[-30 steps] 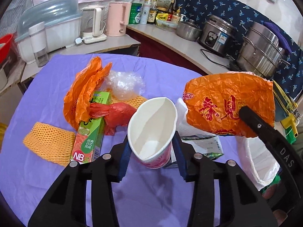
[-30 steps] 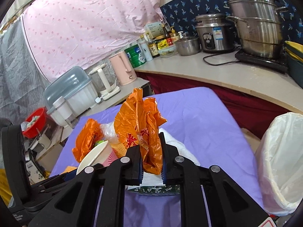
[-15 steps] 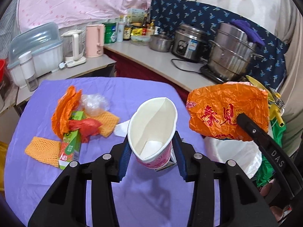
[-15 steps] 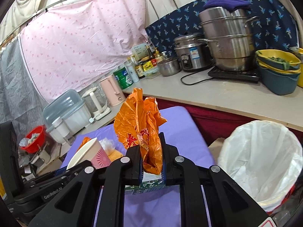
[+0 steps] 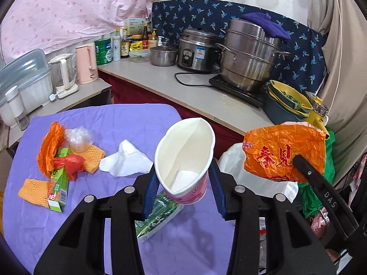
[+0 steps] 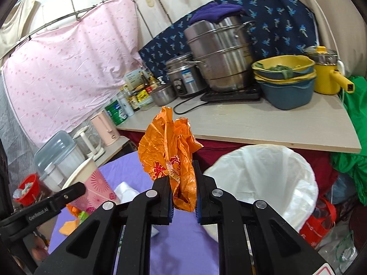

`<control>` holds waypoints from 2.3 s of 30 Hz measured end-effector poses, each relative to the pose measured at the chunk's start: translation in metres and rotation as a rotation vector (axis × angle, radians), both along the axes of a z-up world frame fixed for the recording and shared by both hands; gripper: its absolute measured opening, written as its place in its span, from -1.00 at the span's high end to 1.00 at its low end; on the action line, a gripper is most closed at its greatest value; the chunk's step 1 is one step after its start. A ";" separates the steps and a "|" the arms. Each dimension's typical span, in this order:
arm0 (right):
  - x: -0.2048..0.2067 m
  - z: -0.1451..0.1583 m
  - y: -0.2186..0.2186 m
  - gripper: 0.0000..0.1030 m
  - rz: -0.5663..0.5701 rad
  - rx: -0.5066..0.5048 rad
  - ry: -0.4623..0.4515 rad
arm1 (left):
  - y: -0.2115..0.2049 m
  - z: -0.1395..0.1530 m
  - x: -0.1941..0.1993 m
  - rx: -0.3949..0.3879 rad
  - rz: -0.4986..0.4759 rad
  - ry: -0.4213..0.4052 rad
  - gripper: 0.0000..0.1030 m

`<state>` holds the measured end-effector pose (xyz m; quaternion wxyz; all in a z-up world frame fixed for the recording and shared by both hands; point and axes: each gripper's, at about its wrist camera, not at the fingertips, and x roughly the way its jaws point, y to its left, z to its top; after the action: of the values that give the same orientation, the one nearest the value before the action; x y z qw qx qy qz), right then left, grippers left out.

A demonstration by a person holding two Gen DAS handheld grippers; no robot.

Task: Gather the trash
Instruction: 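Carry the orange bag and pink cup over the bin and release both, then return both tools to the table and approach the green juice carton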

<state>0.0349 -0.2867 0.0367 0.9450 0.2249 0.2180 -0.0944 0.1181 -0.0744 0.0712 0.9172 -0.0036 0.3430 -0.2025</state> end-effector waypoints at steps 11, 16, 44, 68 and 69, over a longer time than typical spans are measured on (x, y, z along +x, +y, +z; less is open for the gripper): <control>-0.019 -0.032 -0.050 0.75 -0.129 -0.022 0.098 | -0.081 -0.030 0.013 -0.068 -0.164 0.208 0.21; -0.024 -0.051 -0.072 0.75 -0.177 -0.036 0.153 | -0.119 -0.058 0.024 -0.109 -0.215 0.332 0.21; -0.014 -0.073 -0.087 0.19 -0.182 0.007 0.170 | -0.142 -0.095 0.046 -0.069 -0.136 0.390 -0.21; -0.001 -0.039 0.018 0.15 0.005 -0.049 0.130 | -0.031 -0.059 0.010 0.071 0.068 0.173 -0.21; 0.000 -0.039 0.024 0.15 0.015 -0.051 0.131 | -0.027 -0.058 0.009 0.072 0.073 0.170 -0.21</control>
<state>0.0346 -0.2632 -0.0024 0.9347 0.1925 0.2787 -0.1075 0.1276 -0.1010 0.0131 0.8912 -0.0001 0.4262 -0.1552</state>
